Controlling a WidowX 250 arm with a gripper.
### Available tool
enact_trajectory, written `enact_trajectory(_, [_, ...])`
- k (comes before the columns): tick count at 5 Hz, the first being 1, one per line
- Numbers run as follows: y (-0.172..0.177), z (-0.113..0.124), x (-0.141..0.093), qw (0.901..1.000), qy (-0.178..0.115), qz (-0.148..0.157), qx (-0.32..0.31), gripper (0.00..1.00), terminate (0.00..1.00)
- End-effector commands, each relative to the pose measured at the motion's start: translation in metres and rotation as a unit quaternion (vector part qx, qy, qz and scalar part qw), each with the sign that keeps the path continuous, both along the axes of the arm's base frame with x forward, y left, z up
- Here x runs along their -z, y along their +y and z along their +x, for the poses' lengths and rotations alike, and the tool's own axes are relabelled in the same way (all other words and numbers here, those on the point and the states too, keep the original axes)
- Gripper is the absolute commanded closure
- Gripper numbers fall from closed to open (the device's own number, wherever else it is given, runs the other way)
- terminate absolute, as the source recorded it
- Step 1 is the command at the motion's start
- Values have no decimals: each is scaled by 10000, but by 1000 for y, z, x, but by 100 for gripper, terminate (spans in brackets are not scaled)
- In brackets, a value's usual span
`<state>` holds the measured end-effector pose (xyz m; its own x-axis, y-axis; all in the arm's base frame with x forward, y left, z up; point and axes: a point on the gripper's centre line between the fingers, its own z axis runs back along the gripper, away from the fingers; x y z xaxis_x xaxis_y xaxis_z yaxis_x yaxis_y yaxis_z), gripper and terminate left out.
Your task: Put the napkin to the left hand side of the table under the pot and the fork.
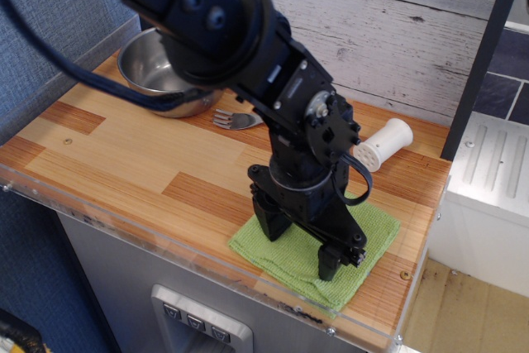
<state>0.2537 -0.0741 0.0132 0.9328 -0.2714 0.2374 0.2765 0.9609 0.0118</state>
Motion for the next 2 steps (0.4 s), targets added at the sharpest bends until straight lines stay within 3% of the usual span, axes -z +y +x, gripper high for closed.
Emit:
enact_trajectory(1, [12,23,-7,9997,-196,-68,-99,0,0])
enact_trajectory(2, [26,23,-9,9994,-224,-46,-262,0,0])
